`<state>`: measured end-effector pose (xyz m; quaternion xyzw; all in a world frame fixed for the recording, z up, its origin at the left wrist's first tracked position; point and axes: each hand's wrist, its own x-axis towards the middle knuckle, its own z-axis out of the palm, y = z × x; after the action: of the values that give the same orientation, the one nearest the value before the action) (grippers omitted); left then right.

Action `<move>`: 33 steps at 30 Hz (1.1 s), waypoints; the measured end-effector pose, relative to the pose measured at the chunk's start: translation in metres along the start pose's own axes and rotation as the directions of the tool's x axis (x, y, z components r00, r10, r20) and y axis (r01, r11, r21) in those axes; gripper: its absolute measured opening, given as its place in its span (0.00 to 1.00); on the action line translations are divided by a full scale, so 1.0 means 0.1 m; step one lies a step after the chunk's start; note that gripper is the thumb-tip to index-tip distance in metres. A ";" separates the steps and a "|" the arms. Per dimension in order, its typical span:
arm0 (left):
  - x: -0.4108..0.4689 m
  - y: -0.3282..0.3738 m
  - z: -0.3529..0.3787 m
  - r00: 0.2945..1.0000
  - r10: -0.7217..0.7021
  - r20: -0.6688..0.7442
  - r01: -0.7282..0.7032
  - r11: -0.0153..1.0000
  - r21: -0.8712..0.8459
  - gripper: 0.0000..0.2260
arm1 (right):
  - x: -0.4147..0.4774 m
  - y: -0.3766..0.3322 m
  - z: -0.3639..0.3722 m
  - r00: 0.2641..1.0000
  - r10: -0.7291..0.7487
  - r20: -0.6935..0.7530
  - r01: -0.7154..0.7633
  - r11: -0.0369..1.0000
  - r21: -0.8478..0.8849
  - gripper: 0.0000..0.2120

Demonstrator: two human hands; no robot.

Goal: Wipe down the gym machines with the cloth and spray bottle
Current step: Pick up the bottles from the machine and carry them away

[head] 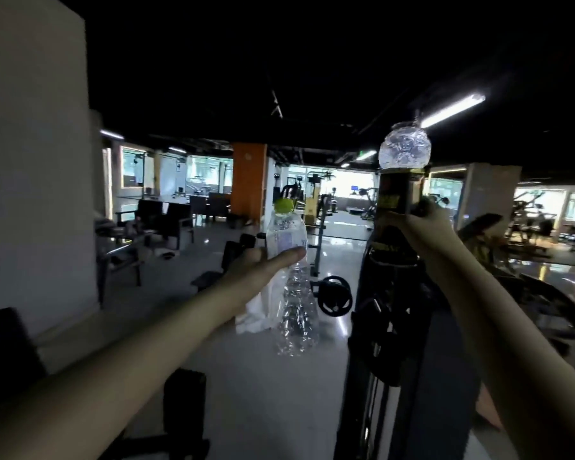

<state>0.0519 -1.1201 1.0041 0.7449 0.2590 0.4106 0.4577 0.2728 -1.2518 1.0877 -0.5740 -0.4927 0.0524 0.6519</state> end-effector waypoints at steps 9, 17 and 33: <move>-0.66 -0.14 -1.33 0.982 -0.100 -0.158 0.111 0.992 0.065 0.14 | -0.74 -0.07 1.72 0.666 0.227 0.710 -0.568 0.772 0.286 0.19; -1.91 -0.74 -3.21 0.820 -0.259 -0.511 0.324 0.945 0.042 0.41 | -1.93 -0.31 3.87 0.344 -0.021 0.939 -0.780 0.550 0.298 0.38; -4.98 -1.93 -6.38 0.151 -0.128 -0.980 0.831 0.554 0.056 0.27 | -4.70 -1.38 8.13 -0.187 -0.312 0.932 -0.878 0.478 -0.016 0.36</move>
<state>-0.7545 -1.1139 0.8010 0.3426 0.8206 0.4509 0.0779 -0.6059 -1.0298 0.8069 -0.1115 -0.5112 0.8313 0.1876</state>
